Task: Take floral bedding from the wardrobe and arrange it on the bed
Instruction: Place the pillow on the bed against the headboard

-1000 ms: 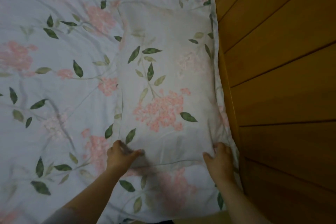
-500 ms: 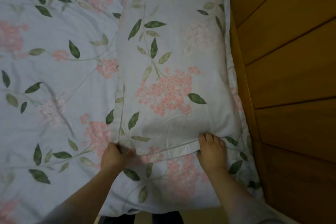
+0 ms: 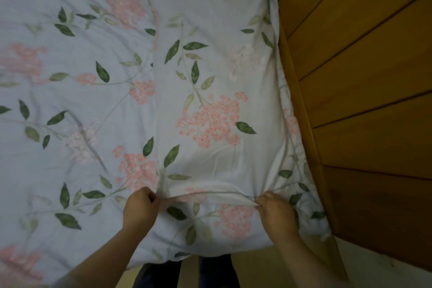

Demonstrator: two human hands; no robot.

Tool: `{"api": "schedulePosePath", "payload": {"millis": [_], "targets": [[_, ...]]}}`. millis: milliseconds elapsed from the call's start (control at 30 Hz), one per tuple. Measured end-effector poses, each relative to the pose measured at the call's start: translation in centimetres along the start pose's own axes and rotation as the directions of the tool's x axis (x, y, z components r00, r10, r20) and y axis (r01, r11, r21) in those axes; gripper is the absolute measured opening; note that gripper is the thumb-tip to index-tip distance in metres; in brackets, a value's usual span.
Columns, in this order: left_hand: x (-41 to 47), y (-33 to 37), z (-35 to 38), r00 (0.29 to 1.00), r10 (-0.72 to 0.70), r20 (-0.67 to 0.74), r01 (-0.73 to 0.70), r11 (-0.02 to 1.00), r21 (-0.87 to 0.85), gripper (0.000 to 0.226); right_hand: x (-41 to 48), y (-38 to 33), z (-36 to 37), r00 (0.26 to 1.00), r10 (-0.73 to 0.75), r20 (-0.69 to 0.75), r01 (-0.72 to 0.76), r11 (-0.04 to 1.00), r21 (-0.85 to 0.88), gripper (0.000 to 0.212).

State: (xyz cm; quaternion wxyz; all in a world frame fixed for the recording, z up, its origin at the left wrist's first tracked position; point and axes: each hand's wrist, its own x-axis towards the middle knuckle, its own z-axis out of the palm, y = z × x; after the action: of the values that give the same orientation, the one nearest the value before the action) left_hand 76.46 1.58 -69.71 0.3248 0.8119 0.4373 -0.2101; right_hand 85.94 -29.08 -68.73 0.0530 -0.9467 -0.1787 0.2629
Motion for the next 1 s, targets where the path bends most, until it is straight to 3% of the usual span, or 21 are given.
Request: {"api": "schedulePosePath", "payload": {"millis": [33, 133, 500, 700, 1000], "targets": [[-0.5, 0.2, -0.5, 1.000, 0.003, 0.012, -0.003, 1.000, 0.017, 0.018, -0.4, -0.4, -0.4, 0.999, 0.040, -0.003, -0.040, 0.999, -0.007, 0.012], [-2.2, 1.1, -1.7, 0.998, 0.042, 0.050, -0.043, 0.999, 0.012, 0.017, -1.5, -1.5, -1.8, 0.991, 0.123, 0.052, -0.125, 0.992, 0.025, 0.028], [-10.8, 7.1, -9.9, 0.932, 0.350, 0.092, -0.341, 0.934, -0.105, 0.022, -8.0, -8.9, -11.1, 0.953, 0.288, -0.099, -0.245, 0.918, 0.311, 0.034], [-16.3, 12.4, -16.2, 0.823, 0.565, 0.062, -0.551, 0.820, -0.153, 0.018, -13.4, -11.9, -19.2, 0.885, 0.374, -0.277, -0.229, 0.868, 0.440, 0.034], [-25.9, 23.0, -22.6, 0.585, 0.811, 0.017, -0.797, 0.578, -0.175, 0.017, -22.9, -12.0, -32.7, 0.674, 0.445, -0.589, -0.064, 0.830, 0.554, 0.031]]}}
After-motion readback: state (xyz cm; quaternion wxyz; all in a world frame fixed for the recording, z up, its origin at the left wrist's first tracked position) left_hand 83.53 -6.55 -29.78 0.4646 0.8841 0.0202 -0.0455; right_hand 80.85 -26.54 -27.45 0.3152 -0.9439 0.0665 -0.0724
